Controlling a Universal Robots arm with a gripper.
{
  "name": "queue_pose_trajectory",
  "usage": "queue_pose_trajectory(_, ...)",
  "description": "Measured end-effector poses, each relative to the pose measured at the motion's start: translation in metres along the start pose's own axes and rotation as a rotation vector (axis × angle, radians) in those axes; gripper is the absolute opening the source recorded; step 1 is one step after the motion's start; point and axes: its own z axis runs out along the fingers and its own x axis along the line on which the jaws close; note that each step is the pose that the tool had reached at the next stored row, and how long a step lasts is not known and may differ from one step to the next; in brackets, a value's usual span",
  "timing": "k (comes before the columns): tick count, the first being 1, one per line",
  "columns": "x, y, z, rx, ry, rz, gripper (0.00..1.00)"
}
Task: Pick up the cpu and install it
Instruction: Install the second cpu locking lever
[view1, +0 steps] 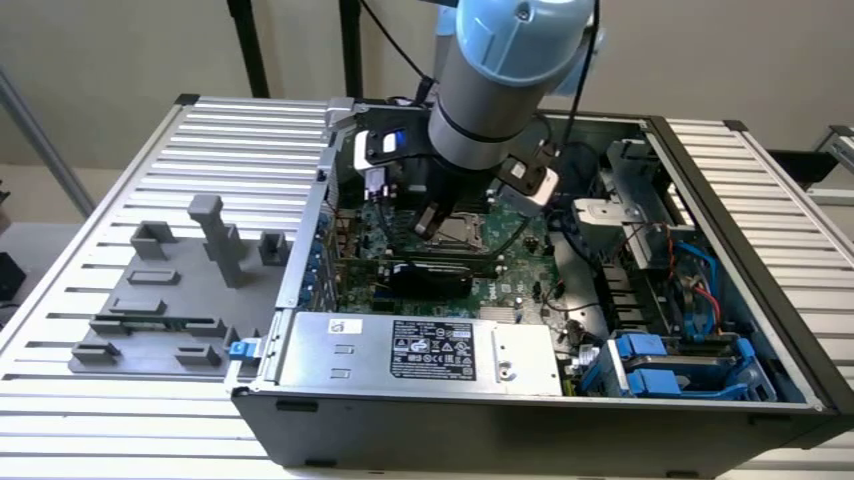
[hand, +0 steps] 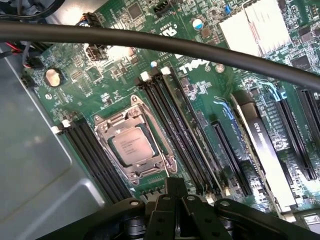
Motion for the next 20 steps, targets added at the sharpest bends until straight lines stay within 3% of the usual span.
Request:
queue_pose_trajectory(7, 0.001, -0.0023, 0.0117, -0.0018, 0.0011, -0.001, 0.11)
queue_pose_trajectory(13, -0.001, -0.0064, 0.0237, -0.0046, -0.0039, 0.0, 0.11)
queue_pose_trajectory(20, -0.002, -0.0087, 0.0375, -0.0071, -0.0032, -0.001, 0.11)
